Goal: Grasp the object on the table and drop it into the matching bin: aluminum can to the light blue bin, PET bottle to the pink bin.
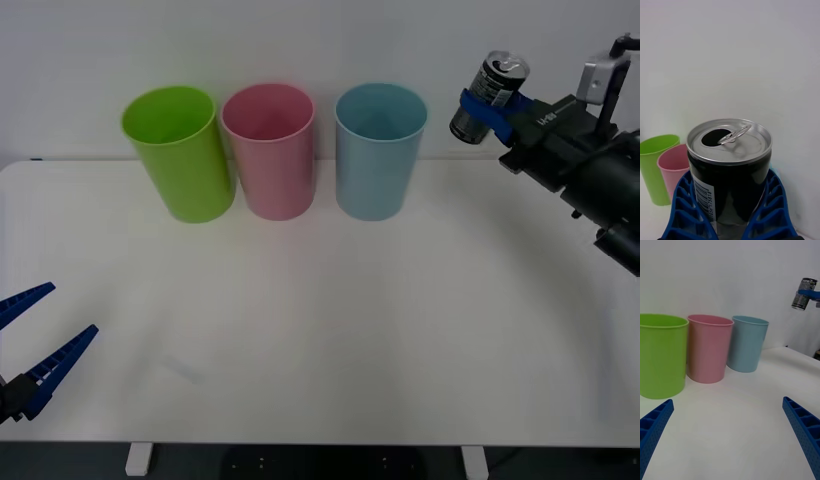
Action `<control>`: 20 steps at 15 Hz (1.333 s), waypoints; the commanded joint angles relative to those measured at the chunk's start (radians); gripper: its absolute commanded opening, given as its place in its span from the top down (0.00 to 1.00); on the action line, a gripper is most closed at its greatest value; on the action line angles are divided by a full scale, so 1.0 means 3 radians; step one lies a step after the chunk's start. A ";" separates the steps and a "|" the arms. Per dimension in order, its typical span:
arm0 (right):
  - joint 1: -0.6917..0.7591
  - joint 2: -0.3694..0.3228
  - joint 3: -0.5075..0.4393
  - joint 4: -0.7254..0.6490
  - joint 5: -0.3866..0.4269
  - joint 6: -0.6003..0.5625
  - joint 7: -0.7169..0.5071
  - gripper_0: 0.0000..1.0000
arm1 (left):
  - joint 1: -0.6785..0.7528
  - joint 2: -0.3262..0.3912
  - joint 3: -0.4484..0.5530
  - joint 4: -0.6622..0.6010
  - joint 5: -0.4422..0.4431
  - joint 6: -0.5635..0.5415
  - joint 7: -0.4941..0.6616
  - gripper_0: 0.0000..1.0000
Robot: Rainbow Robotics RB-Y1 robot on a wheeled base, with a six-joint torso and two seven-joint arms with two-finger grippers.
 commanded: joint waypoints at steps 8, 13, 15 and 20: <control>-0.1338 0.0280 -0.0001 0.1601 0.0572 -0.0152 0.0141 1.00 | 0.0000 0.0000 0.0000 0.0000 0.0000 0.0000 0.0000 0.00; -0.1957 0.0470 -0.0006 0.2455 0.0741 -0.0055 0.0320 1.00 | 0.0000 0.0000 0.0000 0.0000 0.0000 0.0000 0.0000 0.00; -0.2039 0.0567 -0.0006 0.2542 0.0802 0.0068 0.0366 1.00 | 0.0000 0.0000 0.0000 0.0000 0.0000 0.0000 0.0000 0.00; -0.2044 0.0633 0.0004 0.2542 0.0859 0.0134 0.0391 1.00 | 0.0000 0.0000 0.0000 0.0000 0.0000 0.0000 0.0000 0.00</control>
